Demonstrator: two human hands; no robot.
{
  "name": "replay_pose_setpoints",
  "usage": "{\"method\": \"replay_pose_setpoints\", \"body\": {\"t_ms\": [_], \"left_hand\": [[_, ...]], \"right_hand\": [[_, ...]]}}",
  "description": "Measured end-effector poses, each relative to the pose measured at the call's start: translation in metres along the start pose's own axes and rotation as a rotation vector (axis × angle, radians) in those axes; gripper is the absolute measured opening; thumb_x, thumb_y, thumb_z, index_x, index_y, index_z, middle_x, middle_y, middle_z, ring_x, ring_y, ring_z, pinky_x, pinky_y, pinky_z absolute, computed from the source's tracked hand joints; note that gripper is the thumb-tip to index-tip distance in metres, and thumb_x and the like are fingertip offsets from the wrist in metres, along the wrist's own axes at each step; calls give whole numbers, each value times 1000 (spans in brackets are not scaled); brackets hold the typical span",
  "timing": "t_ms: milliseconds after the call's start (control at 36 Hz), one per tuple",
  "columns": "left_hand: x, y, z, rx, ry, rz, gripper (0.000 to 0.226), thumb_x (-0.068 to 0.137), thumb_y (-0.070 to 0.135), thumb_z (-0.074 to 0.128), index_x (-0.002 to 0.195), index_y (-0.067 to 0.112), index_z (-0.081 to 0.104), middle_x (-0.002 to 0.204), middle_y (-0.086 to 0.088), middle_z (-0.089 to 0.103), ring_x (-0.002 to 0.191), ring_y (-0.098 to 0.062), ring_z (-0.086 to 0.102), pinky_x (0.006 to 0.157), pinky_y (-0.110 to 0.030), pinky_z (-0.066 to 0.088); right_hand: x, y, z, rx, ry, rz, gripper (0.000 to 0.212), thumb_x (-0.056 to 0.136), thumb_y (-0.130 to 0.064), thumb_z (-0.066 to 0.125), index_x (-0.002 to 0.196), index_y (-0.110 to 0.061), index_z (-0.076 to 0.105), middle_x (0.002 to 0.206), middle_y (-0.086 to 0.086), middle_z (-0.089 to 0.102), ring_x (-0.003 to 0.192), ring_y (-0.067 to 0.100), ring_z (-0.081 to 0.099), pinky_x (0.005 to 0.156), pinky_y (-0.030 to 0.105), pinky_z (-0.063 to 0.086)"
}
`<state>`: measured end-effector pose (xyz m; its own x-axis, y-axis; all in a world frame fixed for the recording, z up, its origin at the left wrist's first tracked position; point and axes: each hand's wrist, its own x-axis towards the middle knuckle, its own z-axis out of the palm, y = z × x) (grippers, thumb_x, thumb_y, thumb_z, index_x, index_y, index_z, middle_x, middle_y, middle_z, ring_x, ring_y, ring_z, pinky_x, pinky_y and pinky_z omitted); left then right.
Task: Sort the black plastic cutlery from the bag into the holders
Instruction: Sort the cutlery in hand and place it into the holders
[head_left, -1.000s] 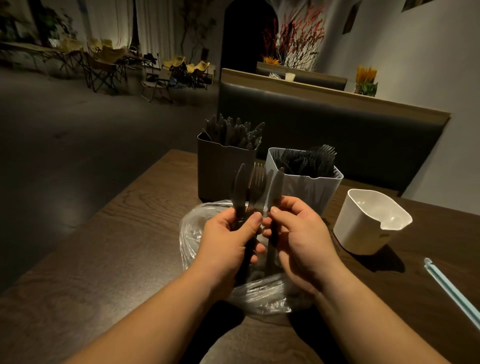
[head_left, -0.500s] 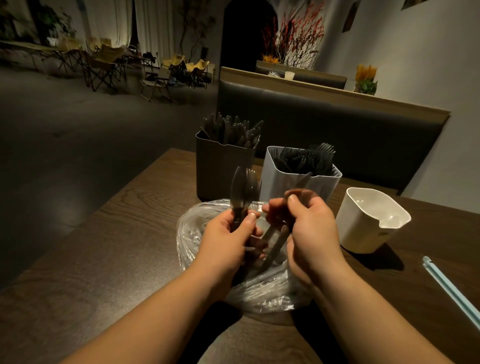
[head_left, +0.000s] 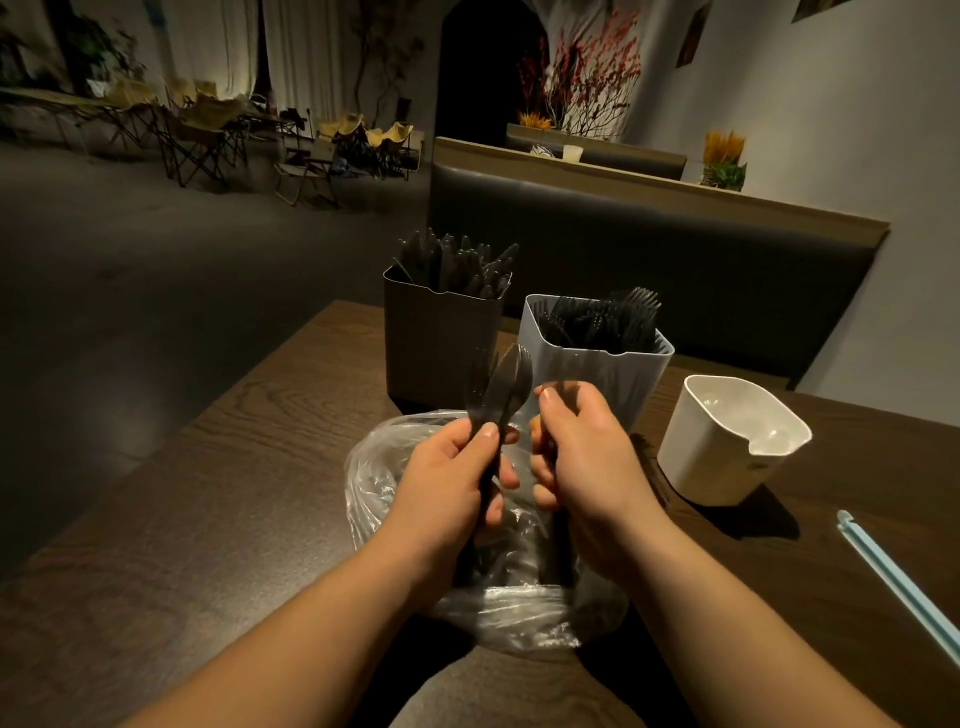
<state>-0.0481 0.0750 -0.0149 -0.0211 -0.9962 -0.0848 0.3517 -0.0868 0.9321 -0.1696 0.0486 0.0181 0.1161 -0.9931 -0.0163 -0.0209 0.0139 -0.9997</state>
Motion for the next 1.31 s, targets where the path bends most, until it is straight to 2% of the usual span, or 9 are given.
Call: {"method": "replay_pose_setpoints", "body": {"t_ms": [167, 306, 472, 583, 694, 861, 972, 1139, 1306], "left_hand": [[-3, 2, -2, -46, -4, 4, 26, 102, 23, 53, 109, 0, 63, 79, -12, 69, 45, -14, 53, 39, -19, 40], [-1, 5, -6, -111, -36, -9, 25, 101, 23, 52, 109, 1, 61, 78, -15, 69, 37, -16, 47, 32, -21, 31], [-1, 5, -4, -46, -117, -88, 24, 106, 28, 42, 101, 11, 59, 62, -9, 53, 39, -15, 39, 37, -22, 23], [-4, 5, -2, -33, -189, -142, 24, 106, 36, 41, 107, 16, 56, 63, -2, 45, 45, -11, 33, 41, -20, 20], [-7, 7, 0, 34, -226, -117, 29, 101, 42, 46, 107, 14, 50, 58, 6, 51, 43, -8, 38, 41, -20, 23], [-11, 13, 1, -3, -300, -83, 36, 100, 25, 50, 134, 14, 40, 52, 5, 60, 37, -3, 37, 36, -16, 26], [-11, 12, -5, 25, -372, -129, 39, 100, 21, 52, 136, 26, 38, 56, 4, 55, 39, -7, 35, 38, -20, 24], [-9, 8, -9, -2, -427, -164, 40, 101, 20, 53, 137, 34, 41, 61, 2, 45, 46, -8, 37, 41, -21, 29], [-7, 7, -5, 76, -369, -44, 31, 102, 15, 52, 131, 26, 52, 65, 3, 56, 50, -11, 44, 45, -24, 34]], "right_hand": [[-3, -2, 0, 88, 12, -23, 9, 104, -10, 43, 110, -11, 49, 69, 3, 48, 41, 5, 44, 36, 20, 33], [1, 2, -5, 191, -59, 47, 13, 102, -7, 43, 106, -12, 55, 66, 2, 47, 46, 9, 37, 40, 22, 25], [0, 8, -4, 137, -205, -12, 19, 100, -20, 59, 106, -3, 58, 63, 14, 55, 52, 24, 51, 56, 42, 42], [1, 9, -8, 133, -151, -13, 23, 99, -16, 58, 114, 1, 58, 74, 16, 56, 51, 21, 46, 41, 22, 35], [0, 8, -10, 175, -191, 36, 19, 99, -16, 56, 112, -4, 62, 76, 11, 61, 54, 16, 52, 44, 22, 39], [2, 4, -14, 486, -270, 185, 17, 84, -16, 54, 97, -6, 53, 67, 4, 48, 49, 9, 33, 47, 23, 15], [5, 8, -18, 354, -244, 103, 10, 96, -7, 52, 103, -2, 57, 60, 7, 38, 46, 11, 32, 39, 20, 23], [5, 9, -20, 214, -222, 18, 22, 79, -27, 75, 93, -11, 73, 70, 12, 41, 52, 13, 37, 42, 20, 32], [4, -6, -16, 61, 33, -83, 21, 104, -19, 49, 89, -6, 57, 61, 11, 48, 46, 12, 40, 46, 27, 34]]}}
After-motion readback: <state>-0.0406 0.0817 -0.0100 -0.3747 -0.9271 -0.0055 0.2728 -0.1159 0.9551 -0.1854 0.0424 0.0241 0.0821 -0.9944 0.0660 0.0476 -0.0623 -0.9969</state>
